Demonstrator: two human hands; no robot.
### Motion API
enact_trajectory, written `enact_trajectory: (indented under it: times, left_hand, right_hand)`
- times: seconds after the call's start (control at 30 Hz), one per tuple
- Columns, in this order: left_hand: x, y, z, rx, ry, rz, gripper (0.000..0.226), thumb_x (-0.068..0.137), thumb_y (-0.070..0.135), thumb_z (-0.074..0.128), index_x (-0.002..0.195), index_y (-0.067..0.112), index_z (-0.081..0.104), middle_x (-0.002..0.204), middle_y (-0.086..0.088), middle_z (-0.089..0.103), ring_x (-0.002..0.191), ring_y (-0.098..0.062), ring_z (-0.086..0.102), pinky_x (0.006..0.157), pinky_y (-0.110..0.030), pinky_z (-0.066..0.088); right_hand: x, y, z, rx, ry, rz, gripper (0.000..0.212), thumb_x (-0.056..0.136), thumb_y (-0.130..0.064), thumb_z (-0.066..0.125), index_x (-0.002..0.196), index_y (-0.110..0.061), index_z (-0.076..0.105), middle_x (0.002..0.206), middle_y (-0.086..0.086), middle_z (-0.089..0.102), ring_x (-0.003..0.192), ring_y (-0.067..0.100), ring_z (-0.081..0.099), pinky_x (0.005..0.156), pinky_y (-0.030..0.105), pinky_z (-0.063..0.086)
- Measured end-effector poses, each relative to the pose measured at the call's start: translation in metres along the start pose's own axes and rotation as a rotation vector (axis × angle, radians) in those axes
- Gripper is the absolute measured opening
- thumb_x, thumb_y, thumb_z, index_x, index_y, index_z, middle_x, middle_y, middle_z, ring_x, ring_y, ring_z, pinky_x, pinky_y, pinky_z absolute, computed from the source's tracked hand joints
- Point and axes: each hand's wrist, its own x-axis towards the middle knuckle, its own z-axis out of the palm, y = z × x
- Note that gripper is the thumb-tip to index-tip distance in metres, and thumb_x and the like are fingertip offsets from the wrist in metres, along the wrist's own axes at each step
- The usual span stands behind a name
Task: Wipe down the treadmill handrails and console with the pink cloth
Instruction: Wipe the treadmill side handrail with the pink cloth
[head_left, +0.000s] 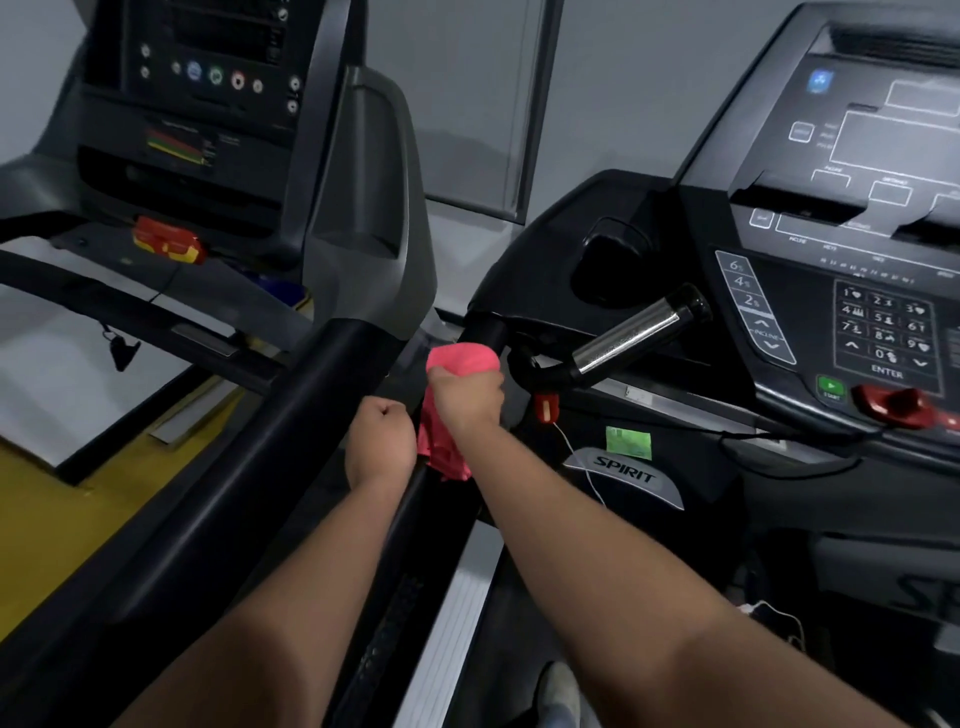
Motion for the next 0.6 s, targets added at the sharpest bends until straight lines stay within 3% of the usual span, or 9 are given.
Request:
enact_trajectory:
  times: [0.1,0.2,0.3,0.37,0.43,0.5,0.6]
  left_hand:
    - [0.002,-0.001,-0.001,-0.068,0.014,-0.035,0.024,0.092,0.016,0.042,0.106,0.009,0.061,0.1,-0.005,0.06,0.093,-0.026,0.055,0.077,-0.031,0.04]
    - [0.002,0.0,-0.003,-0.083,0.028,-0.044,0.028,0.092,0.021,0.041,0.105,0.006,0.061,0.102,-0.009,0.062,0.088,-0.025,0.053,0.075,-0.031,0.038]
    - [0.001,0.002,-0.003,-0.116,0.017,-0.054,0.032,0.093,0.024,0.041,0.108,0.005,0.061,0.1,-0.004,0.063,0.092,-0.023,0.056,0.081,-0.033,0.041]
    - [0.0,0.001,-0.001,-0.16,0.003,-0.057,0.03,0.092,0.025,0.042,0.106,0.007,0.061,0.104,-0.004,0.067,0.095,-0.022,0.06,0.085,-0.033,0.044]
    - [-0.001,0.0,0.0,-0.164,-0.002,-0.045,0.024,0.093,0.026,0.042,0.101,0.011,0.059,0.102,-0.003,0.067,0.09,-0.019,0.06,0.078,-0.031,0.042]
    - [-0.005,0.001,0.0,-0.09,-0.014,-0.023,0.022,0.094,0.026,0.042,0.101,0.013,0.058,0.091,0.0,0.062,0.076,-0.014,0.055,0.066,-0.03,0.038]
    - [-0.008,0.002,-0.001,0.053,-0.019,0.02,0.02,0.095,0.025,0.041,0.099,0.013,0.056,0.079,0.003,0.054,0.068,-0.012,0.05,0.055,-0.028,0.034]
  right_hand:
    - [-0.028,0.021,0.002,0.006,-0.072,-0.064,0.099,0.084,-0.039,0.062,0.151,-0.01,-0.004,0.155,0.016,0.015,0.139,0.032,0.028,0.11,0.037,0.028]
    - [-0.049,0.047,0.0,-0.013,-0.144,-0.118,0.096,0.087,-0.048,0.056,0.152,-0.015,-0.006,0.152,0.013,0.026,0.134,0.03,0.037,0.104,0.034,0.033]
    - [-0.069,0.078,-0.004,0.003,-0.207,-0.189,0.072,0.094,-0.056,0.04,0.15,-0.016,0.017,0.134,0.009,0.053,0.119,0.024,0.054,0.087,0.024,0.038]
    - [-0.074,0.1,-0.002,0.037,-0.3,-0.164,0.073,0.09,-0.069,0.024,0.142,-0.019,0.037,0.127,0.006,0.059,0.115,0.021,0.056,0.093,0.028,0.041]
    - [-0.077,0.115,-0.002,0.042,-0.416,-0.081,0.086,0.081,-0.078,0.014,0.126,-0.017,0.056,0.114,0.007,0.065,0.106,0.02,0.06,0.098,0.035,0.045]
    - [-0.074,0.129,-0.005,0.009,-0.5,-0.024,0.08,0.086,-0.074,0.012,0.102,-0.016,0.064,0.092,0.003,0.066,0.09,0.017,0.061,0.097,0.036,0.046]
    - [-0.061,0.144,-0.017,-0.075,-0.484,-0.006,0.064,0.091,-0.067,0.024,0.103,-0.017,0.064,0.098,0.004,0.064,0.094,0.019,0.06,0.098,0.038,0.045]
